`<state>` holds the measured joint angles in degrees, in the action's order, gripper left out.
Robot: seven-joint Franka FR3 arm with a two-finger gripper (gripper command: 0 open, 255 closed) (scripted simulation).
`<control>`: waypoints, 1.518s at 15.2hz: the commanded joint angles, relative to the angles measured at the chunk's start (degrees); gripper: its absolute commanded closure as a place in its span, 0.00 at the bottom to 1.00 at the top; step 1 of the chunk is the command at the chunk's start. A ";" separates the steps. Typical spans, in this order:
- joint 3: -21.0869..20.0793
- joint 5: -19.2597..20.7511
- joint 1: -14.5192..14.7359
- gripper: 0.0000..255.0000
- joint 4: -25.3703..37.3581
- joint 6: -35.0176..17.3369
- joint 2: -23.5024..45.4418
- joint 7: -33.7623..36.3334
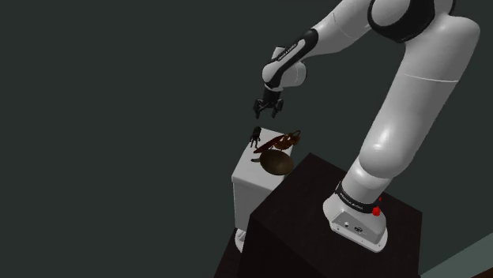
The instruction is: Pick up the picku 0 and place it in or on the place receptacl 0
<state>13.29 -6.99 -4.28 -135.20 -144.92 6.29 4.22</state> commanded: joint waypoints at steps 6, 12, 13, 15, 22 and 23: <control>-2.11 -8.92 -3.69 0.00 10.01 -5.73 16.38 -4.77; -3.93 -12.10 -5.85 0.00 15.18 -8.30 24.28 -6.40; -4.12 -12.42 -5.95 0.00 15.44 -8.77 25.01 -6.63; -4.51 -13.04 -6.14 0.00 15.98 -9.69 26.49 -7.08; -4.55 -13.85 -6.02 0.00 16.47 -10.35 27.70 -7.64; -4.51 -13.89 -5.98 0.00 16.47 -10.34 27.70 -7.67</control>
<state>9.74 -20.64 -10.80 -118.97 -154.80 33.18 -3.51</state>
